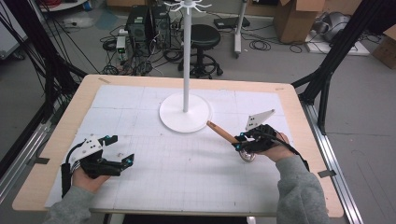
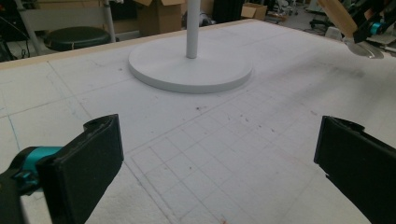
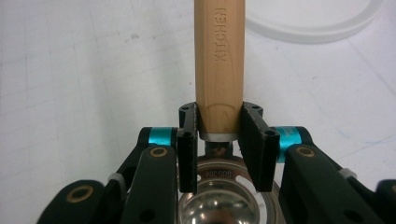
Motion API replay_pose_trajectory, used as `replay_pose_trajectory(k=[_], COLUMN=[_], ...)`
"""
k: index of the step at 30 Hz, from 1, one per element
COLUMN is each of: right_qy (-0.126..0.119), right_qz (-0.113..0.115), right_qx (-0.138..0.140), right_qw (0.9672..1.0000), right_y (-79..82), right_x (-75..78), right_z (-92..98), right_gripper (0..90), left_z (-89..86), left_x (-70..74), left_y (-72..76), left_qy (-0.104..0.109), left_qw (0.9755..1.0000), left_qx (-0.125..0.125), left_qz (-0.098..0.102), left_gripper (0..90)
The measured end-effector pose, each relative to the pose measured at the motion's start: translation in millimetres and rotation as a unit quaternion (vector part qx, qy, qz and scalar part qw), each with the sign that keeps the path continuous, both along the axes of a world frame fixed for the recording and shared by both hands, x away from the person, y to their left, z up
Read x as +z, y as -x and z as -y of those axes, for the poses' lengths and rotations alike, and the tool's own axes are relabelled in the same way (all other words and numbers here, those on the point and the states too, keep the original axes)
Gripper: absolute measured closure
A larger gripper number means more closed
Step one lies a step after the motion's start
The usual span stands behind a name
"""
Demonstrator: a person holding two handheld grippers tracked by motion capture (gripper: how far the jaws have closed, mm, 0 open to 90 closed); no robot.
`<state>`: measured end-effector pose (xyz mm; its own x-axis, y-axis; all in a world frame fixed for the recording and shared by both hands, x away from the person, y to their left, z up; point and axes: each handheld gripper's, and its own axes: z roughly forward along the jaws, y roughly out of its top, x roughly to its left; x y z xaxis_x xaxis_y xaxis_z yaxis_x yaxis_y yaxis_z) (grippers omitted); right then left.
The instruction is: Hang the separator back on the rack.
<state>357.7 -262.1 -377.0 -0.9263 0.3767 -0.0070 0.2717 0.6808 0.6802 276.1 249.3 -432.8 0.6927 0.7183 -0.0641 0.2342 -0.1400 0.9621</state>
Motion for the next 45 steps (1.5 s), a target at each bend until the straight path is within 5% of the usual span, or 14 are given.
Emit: replay_pose_trajectory(k=[15, 27, 45], right_qy=[-0.095, -0.126, -0.154], right_qz=[0.025, 0.034, 0.038], right_qx=[-0.056, -0.097, -0.118], right_qw=[0.9935, 0.9868, 0.9802], right_y=[-1.3, -7.3, -22.1], right_x=[22.4, 35.1, 59.4], right_z=[21.2, 29.5, 21.8], right_gripper=[69.6, 69.6, 69.6], left_z=[0.4, 0.3, -1.2], left_x=[-0.2, -0.4, 0.3], left_y=[-0.4, -0.5, -0.9], left_qy=[-0.001, 0.000, 0.006], left_qw=[1.0000, 1.0000, 1.0000], left_qx=[0.000, 0.000, 0.000], left_qz=[0.001, 0.000, 0.001], left_gripper=[1.8, 1.8, 1.8])
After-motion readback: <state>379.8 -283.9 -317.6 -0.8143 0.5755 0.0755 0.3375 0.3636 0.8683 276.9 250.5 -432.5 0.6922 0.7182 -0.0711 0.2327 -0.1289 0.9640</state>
